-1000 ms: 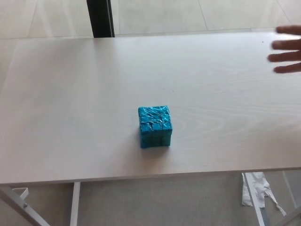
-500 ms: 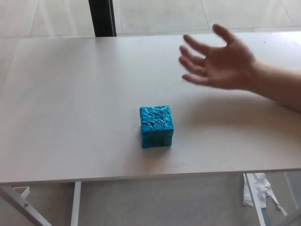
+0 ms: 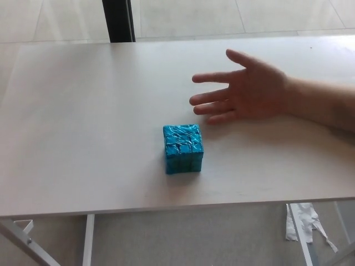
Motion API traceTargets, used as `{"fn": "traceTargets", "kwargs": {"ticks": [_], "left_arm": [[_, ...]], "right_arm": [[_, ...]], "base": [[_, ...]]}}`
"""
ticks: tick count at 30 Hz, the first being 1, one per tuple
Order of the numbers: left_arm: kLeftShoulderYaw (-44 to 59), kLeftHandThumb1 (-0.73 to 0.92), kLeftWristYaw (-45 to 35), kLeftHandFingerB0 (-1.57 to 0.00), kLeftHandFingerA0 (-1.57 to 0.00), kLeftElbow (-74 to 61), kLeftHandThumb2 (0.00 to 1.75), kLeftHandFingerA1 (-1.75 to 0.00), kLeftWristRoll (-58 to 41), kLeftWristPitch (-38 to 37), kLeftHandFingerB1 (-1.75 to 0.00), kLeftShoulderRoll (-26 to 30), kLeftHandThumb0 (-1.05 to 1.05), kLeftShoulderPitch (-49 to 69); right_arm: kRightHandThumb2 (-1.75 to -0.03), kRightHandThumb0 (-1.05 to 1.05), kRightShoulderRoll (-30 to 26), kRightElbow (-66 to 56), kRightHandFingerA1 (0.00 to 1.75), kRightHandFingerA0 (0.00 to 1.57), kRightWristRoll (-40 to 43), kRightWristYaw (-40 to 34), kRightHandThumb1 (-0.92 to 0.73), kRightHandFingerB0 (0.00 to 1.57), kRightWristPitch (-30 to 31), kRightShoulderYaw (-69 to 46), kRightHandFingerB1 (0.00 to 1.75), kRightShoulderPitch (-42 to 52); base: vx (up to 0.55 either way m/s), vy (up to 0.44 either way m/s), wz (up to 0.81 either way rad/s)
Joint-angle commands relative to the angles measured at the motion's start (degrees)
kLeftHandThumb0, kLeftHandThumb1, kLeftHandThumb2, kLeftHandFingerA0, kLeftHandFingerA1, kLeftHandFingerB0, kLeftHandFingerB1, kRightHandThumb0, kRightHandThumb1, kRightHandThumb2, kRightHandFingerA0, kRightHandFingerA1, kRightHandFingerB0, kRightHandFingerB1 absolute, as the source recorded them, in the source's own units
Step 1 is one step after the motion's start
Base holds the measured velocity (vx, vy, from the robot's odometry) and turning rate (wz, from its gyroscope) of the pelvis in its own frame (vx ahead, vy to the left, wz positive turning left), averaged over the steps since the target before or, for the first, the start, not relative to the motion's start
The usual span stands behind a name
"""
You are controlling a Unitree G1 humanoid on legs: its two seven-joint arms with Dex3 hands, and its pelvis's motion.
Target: The robot uses its right hand to pick up a cube kept in the middle of the desk infront of it and hands it to a person
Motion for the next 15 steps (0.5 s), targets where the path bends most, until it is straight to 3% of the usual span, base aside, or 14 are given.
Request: {"fn": "traceTargets", "kwargs": {"ticks": [1,2,3,4,10,11,12,13,14,15], "left_arm": [[0.39,0.45,-1.71,-0.48,-0.53,-0.02,0.85,-0.62,-1.01,-2.11,-0.54,1.06,-0.64,-0.03],[0.48,0.45,-1.78,-0.48,-0.53,-0.04,0.85,-0.62,-1.11,-2.0,-0.54,1.09,-0.64,-0.05],[0.35,0.58,-1.81,-0.52,-0.6,-0.04,0.57,-0.53,-0.97,-2.02,-0.41,1.16,-0.65,-0.09],[0.15,0.58,-1.84,-0.52,-0.6,-0.03,0.57,-0.53,-0.76,-2.03,-0.41,1.22,-0.65,-0.15],[-0.38,0.59,-1.38,-0.52,-0.6,0.27,0.58,-0.53,-0.07,-3.27,-0.41,1.01,-0.66,-0.18],[-0.3,0.45,-1.17,-0.47,-0.53,0.63,0.86,-0.61,-0.11,-2.88,-0.54,0.86,-0.68,-0.42],[-0.36,0.57,-0.72,-0.52,-0.6,0.88,0.58,-0.52,0.01,-2.3,-0.4,0.86,-0.66,-0.69],[0.03,0.57,-1.26,-0.52,-0.59,0.89,0.58,-0.52,-0.42,-2.68,-0.41,0.8,-0.65,-0.66],[0.18,0.44,-1.68,-0.48,-0.54,0.92,0.85,-0.62,-0.61,-2.67,-0.54,0.84,-0.66,-0.71],[-0.06,0.57,-1.3,-0.54,-0.61,0.96,0.58,-0.53,-0.31,-2.79,-0.42,0.85,-0.65,-0.73]], "right_arm": [[-0.81,-0.73,7.11,-16.63,0.5,0.16,-14.02,1.26,-0.45,0.15,13.62,26.12,0.4,-15.92],[-0.81,-0.73,7.33,-16.35,0.5,0.16,-14.4,1.08,-0.45,0.15,13.66,26.72,0.4,-16.27],[-0.58,-0.75,7.77,-16.21,0.42,0.17,-15.49,0.89,-0.57,0.21,14.51,27.95,0.28,-16.86],[-0.58,-0.75,8.31,-16.03,0.42,0.17,-16.86,0.72,-0.57,0.21,15.46,29.41,0.28,-17.52],[-0.59,-0.75,8.73,-12.09,0.47,0.17,-24.86,2.5,-0.59,0.19,17.99,38.66,0.31,-22.11],[-0.59,-0.77,9.15,-9.72,0.46,0.22,-27.46,2.68,-0.58,0.23,17.24,41.51,0.31,-23.03],[-0.59,-0.78,9.43,-7.54,0.47,0.23,-29.29,2.02,-0.58,0.24,15.47,43.25,0.32,-23.48],[-0.59,-0.78,9.23,-6.91,0.47,0.23,-30.45,2.41,-0.59,0.23,16.14,44.74,0.33,-23.89],[-0.86,-0.78,9.35,-5.56,0.56,0.22,-31.49,2.32,-0.46,0.18,15.29,46.16,0.45,-24.23],[-0.88,-0.8,9.16,-4.36,0.57,0.21,-32.54,3.02,-0.47,0.15,15.5,47.81,0.46,-24.89]], "base": [[0.0,0.0,0.0],[0.0,0.0,0.0],[0.0,0.0,0.0],[0.0,0.0,0.0],[0.0,0.0,0.0],[0.0,0.0,0.0],[0.0,0.0,0.0],[0.0,0.0,0.0],[0.0,0.0,0.0],[0.0,0.0,0.0]]}}
